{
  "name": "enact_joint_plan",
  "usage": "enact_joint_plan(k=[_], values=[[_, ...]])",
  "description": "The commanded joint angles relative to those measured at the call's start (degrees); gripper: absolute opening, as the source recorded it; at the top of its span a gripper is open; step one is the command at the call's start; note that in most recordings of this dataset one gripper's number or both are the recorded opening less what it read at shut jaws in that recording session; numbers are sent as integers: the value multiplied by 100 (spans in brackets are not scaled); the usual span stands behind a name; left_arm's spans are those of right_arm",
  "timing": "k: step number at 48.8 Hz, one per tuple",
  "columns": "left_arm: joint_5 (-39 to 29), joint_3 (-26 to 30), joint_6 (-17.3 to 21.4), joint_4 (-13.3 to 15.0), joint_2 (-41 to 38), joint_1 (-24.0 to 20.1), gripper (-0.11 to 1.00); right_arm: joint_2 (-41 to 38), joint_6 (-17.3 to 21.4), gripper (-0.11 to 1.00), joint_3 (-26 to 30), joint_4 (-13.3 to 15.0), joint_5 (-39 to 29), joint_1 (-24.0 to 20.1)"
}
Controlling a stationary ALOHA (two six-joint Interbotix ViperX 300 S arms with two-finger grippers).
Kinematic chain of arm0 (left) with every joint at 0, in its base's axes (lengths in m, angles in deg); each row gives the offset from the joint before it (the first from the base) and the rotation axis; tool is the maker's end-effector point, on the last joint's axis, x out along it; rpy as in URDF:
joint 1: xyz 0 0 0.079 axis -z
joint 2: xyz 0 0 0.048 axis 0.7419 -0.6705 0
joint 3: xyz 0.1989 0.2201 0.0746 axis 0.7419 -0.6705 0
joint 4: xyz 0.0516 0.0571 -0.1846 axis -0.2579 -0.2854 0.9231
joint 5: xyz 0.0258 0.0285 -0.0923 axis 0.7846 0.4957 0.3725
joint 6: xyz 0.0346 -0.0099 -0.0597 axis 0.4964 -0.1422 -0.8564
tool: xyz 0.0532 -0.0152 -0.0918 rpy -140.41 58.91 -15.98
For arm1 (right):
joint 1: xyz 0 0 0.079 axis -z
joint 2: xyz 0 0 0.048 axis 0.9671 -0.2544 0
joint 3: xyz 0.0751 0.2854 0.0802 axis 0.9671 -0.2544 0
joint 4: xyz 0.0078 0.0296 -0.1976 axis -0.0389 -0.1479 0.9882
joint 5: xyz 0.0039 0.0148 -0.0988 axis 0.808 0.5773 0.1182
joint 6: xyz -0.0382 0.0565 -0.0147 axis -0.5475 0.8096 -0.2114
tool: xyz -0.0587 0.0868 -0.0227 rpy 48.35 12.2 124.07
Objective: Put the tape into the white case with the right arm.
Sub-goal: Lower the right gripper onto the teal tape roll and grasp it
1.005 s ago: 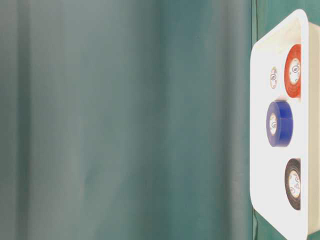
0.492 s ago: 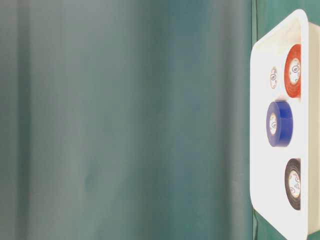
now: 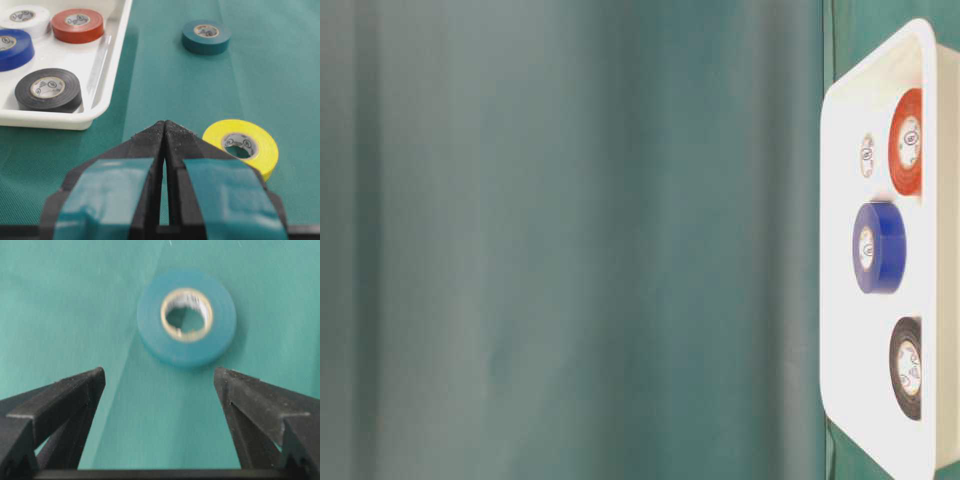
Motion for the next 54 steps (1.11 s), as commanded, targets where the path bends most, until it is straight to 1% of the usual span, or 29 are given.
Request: enact_joint_plan(k=[1,9,18,35,43,54], values=[[18,79,-9,9,-53,-9,0,-308,-18,70,413,70,114,-35],[26,70,-9,18,-44,-9,0,-949,-9,70,923,343,88,-44],[26,70,-9,18,-44,-9,0,-1230,0,70,1195,352,79,-44],[26,70,0,9,-44,-9,0,-1318,26,70,1222,352,0,-97],[18,70,0,9,-44,-9,0,-1459,26,70,1327,352,-316,-237],[18,70,0,9,-44,-9,0,-1529,35,70,1512,352,-1020,-369]])
